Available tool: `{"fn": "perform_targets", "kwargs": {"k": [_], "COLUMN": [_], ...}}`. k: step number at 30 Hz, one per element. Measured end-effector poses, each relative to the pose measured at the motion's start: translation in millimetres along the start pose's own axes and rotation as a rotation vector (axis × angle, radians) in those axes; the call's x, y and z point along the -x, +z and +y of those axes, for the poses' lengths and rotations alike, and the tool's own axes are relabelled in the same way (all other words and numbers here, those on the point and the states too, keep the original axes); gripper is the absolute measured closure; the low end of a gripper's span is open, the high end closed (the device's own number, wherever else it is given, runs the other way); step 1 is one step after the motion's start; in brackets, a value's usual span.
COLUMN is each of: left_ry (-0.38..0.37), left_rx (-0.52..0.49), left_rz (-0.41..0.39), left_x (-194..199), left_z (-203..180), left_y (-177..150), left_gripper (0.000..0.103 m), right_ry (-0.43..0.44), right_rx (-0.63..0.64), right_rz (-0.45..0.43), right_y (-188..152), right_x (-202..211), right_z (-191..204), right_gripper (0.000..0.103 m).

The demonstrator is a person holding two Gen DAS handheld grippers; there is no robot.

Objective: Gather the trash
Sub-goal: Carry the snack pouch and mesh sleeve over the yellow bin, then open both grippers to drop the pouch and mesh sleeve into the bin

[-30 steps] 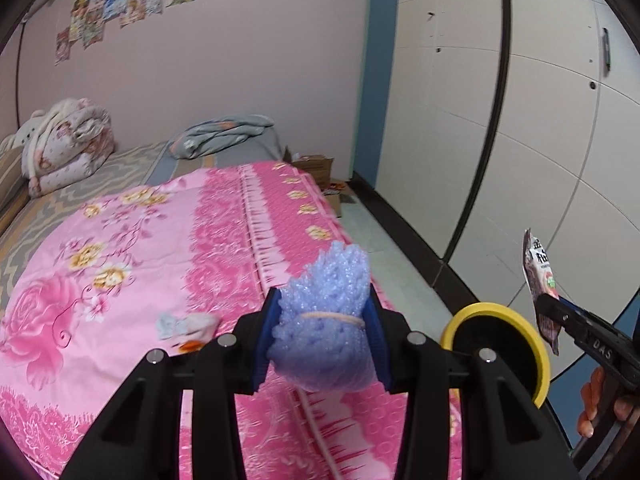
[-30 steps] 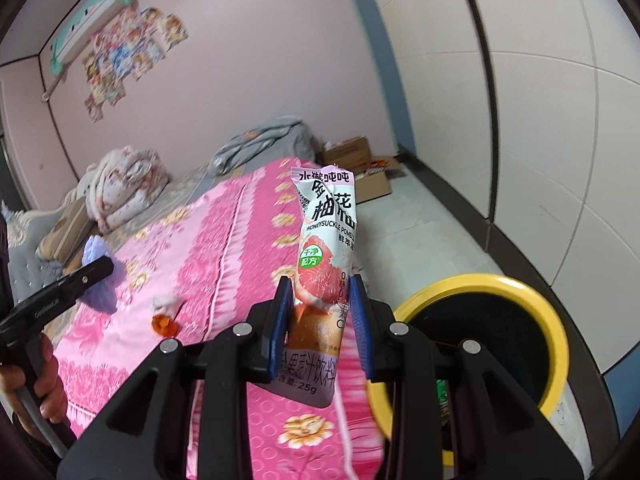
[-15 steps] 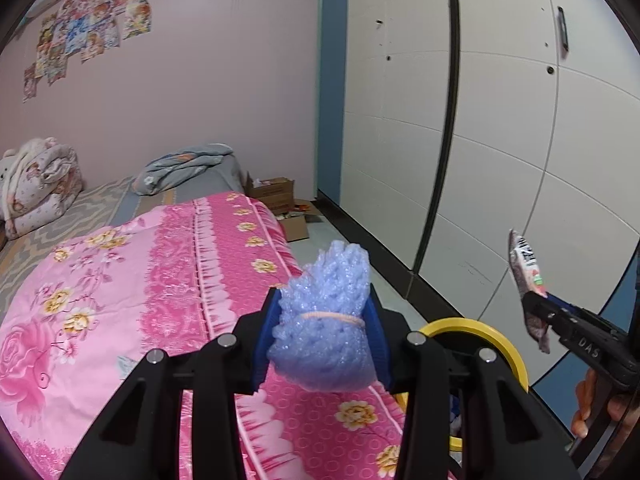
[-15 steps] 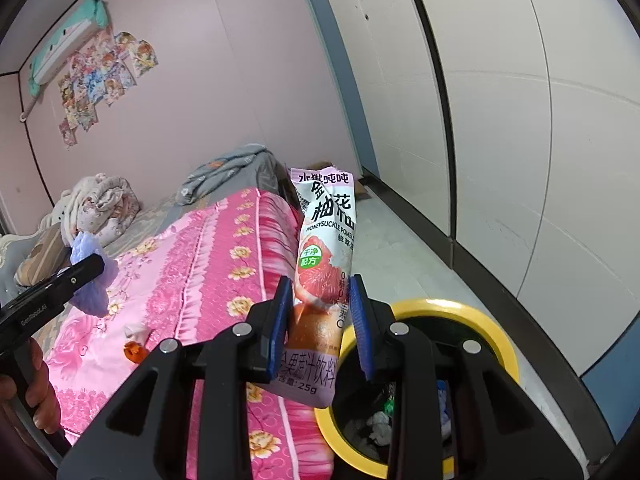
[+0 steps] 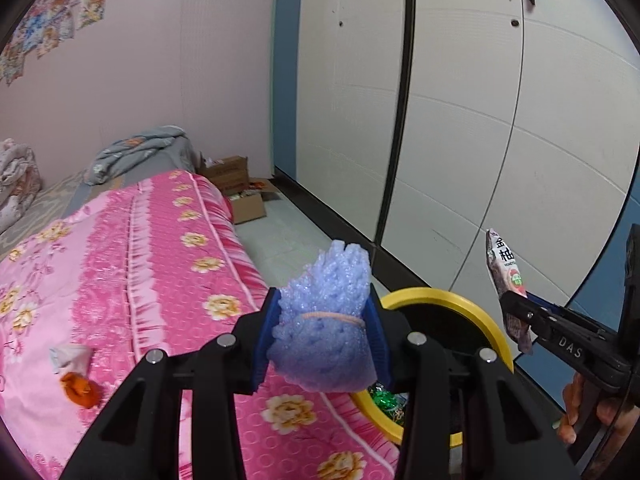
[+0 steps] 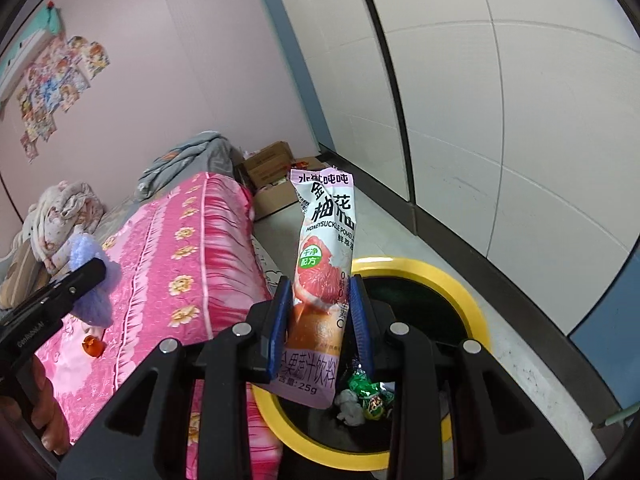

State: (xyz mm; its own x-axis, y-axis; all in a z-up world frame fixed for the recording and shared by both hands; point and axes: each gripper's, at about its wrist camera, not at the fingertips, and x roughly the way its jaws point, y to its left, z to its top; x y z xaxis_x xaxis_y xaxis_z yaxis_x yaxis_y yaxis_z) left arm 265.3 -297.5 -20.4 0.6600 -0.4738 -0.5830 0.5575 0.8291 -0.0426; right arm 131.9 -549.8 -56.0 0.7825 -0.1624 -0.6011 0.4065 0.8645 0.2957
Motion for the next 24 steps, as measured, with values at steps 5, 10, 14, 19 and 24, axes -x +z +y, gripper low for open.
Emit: {"fn": "perform_targets", "kwargs": {"k": [5,10,14,19,24], "left_ry": [-0.037,-0.062,-0.076,-0.082,-0.089], "left_rx": [-0.018,-0.038,-0.040,-0.025,-0.024], "left_rz": [0.049,0.098,0.137,0.194,0.208], "left_x": [-33.2,-59.2,-79.2,-102.1,-107.9], "left_z": [-16.6,-35.2,-44.3,-47.3,-50.3], "left_y": [-3.8,-13.1,-18.9,-25.6,-27.4], "left_gripper": [0.064,0.064,0.064,0.064,0.064], "right_ry": [-0.033,-0.050,-0.062,-0.102,-0.153], "right_rx": [-0.023,-0.047,-0.060,-0.067,-0.042], "right_rz": [0.029,0.067,0.082,0.077,0.036], "right_y": [-8.9,-16.3,-21.3,-26.4,-27.3], "right_x": [-15.6,-33.5,-42.1,-47.5,-43.0], "right_z": [-13.6,-25.7,-34.0,-41.9,-45.2], "right_gripper": [0.075,0.075,0.075,0.075,0.075]}}
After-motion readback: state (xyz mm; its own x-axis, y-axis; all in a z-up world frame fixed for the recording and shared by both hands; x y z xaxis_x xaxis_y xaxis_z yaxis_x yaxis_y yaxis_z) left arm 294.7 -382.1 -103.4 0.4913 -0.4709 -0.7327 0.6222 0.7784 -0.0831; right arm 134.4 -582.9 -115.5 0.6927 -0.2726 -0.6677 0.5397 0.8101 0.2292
